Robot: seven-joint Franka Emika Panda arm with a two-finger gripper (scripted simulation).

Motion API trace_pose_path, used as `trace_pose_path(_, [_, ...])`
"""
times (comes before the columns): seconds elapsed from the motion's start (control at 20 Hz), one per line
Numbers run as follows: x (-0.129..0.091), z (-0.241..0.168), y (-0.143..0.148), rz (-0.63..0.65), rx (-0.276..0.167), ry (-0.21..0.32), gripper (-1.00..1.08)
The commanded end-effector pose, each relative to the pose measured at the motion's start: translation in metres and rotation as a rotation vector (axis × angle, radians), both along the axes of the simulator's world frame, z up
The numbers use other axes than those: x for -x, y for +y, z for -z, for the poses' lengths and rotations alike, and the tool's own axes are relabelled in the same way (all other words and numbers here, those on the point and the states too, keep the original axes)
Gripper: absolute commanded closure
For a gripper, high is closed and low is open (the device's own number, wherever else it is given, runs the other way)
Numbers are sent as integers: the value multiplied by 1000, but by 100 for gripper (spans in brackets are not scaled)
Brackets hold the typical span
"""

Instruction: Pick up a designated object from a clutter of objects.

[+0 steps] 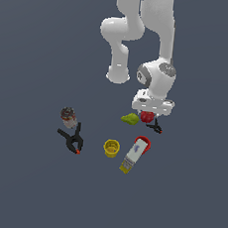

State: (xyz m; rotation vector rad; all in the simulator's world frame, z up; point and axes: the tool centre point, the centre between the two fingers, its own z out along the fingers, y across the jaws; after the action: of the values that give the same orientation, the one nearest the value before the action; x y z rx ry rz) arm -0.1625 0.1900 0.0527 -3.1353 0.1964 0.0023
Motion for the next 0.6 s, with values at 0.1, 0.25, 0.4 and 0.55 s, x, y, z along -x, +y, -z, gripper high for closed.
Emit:
trace_pose_path(0.1, [0,6,0,0,0,-1,-92])
trace_pose_path(0.25, [-1,7,0,0,0,-1,108])
trace_pose_path(0.4, [-1,7,0,0,0,-1,108])
trace_pose_path(0.55, [-1,7,0,0,0,-1,108])
